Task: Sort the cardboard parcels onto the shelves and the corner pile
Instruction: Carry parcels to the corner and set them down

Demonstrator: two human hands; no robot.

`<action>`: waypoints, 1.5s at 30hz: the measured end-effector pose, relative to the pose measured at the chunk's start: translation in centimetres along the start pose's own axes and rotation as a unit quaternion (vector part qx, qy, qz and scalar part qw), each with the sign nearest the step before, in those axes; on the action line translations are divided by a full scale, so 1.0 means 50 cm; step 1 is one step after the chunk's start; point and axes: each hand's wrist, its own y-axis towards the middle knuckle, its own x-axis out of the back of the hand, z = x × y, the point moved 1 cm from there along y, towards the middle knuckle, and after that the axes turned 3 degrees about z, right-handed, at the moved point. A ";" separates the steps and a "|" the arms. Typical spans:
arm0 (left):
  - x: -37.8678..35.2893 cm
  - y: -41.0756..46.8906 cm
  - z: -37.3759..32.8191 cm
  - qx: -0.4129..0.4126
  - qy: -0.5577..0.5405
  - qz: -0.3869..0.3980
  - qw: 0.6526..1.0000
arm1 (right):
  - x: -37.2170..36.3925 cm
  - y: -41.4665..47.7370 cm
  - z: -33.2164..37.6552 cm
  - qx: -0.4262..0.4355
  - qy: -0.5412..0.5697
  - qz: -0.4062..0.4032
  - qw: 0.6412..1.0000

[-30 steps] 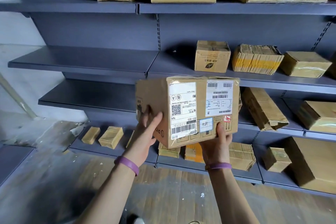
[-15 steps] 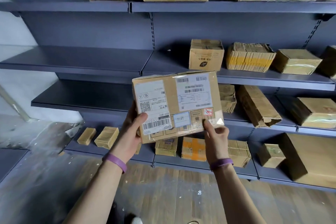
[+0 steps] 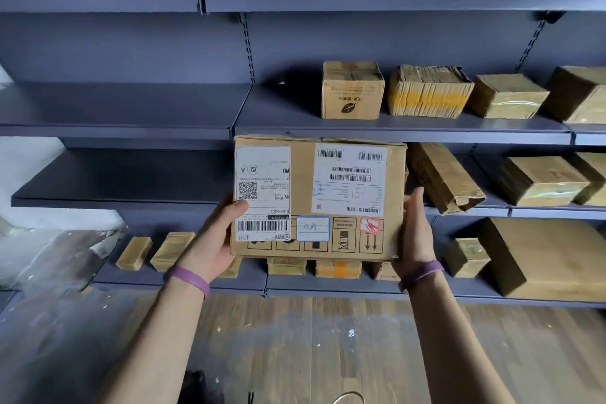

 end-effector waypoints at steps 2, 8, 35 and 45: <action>0.002 0.013 0.000 0.027 0.002 0.001 1.000 | -0.008 -0.001 0.004 -0.010 0.006 0.026 1.000; -0.018 0.065 -0.040 0.076 0.086 0.031 0.993 | -0.012 -0.033 -0.008 -0.027 0.053 0.023 0.998; -0.612 0.155 0.280 0.142 0.248 0.334 0.898 | 0.499 -0.230 0.115 0.090 0.119 -0.317 0.937; -0.966 0.157 0.473 0.125 0.294 0.391 0.863 | 0.844 -0.268 0.236 0.120 0.135 -0.336 0.924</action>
